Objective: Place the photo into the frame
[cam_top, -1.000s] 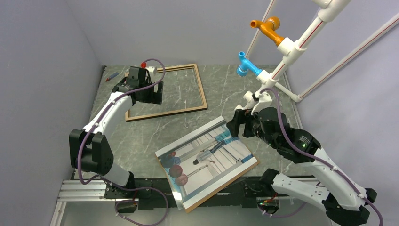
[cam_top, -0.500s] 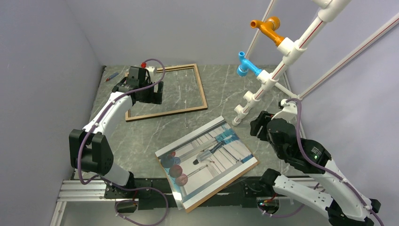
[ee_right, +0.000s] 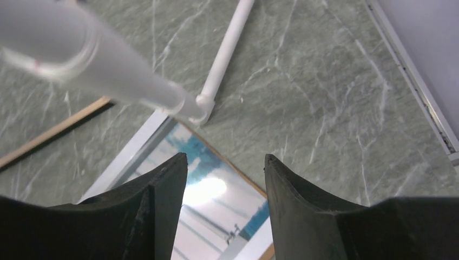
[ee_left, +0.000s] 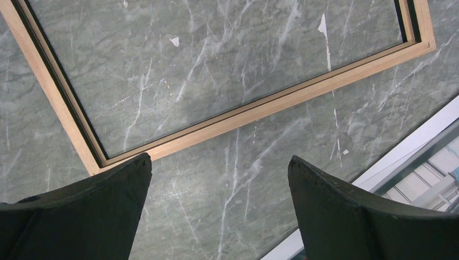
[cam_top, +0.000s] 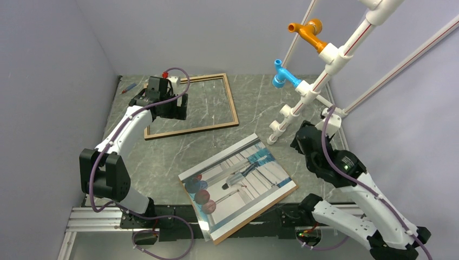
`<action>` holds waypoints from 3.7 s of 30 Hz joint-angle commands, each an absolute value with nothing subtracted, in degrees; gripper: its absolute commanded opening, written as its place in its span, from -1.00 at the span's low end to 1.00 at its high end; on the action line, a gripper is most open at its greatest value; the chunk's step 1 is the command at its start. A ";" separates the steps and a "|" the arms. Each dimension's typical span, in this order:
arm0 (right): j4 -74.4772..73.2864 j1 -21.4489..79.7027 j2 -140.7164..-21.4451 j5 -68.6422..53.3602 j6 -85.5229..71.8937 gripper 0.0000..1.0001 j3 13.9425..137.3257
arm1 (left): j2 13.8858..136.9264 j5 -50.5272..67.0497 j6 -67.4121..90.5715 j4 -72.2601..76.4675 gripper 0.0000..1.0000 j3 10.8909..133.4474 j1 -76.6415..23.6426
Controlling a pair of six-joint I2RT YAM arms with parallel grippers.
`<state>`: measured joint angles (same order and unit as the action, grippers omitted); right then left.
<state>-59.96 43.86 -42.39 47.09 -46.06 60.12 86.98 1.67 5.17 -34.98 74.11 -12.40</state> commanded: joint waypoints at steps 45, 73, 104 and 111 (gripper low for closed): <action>-36.28 15.96 -58.67 9.46 -29.04 0.26 61.42 | 87.44 2.59 5.10 -35.34 0.98 75.96 -11.51; -34.04 37.61 -46.51 -3.94 -48.20 0.28 34.16 | 97.80 6.03 -5.60 -27.91 0.98 72.37 -11.51; -29.33 41.78 -48.53 -3.23 -49.18 0.34 31.81 | 111.88 -4.21 -5.84 -35.09 0.22 77.75 -17.57; -28.76 41.84 -47.38 -3.57 -49.63 0.34 30.61 | 111.73 -4.76 -4.93 -37.09 -0.33 78.40 -20.49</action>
<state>-30.26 41.47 -48.47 -4.34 -48.71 31.29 111.39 -3.25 -7.64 -34.92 77.10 -19.46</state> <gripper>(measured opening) 0.667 0.439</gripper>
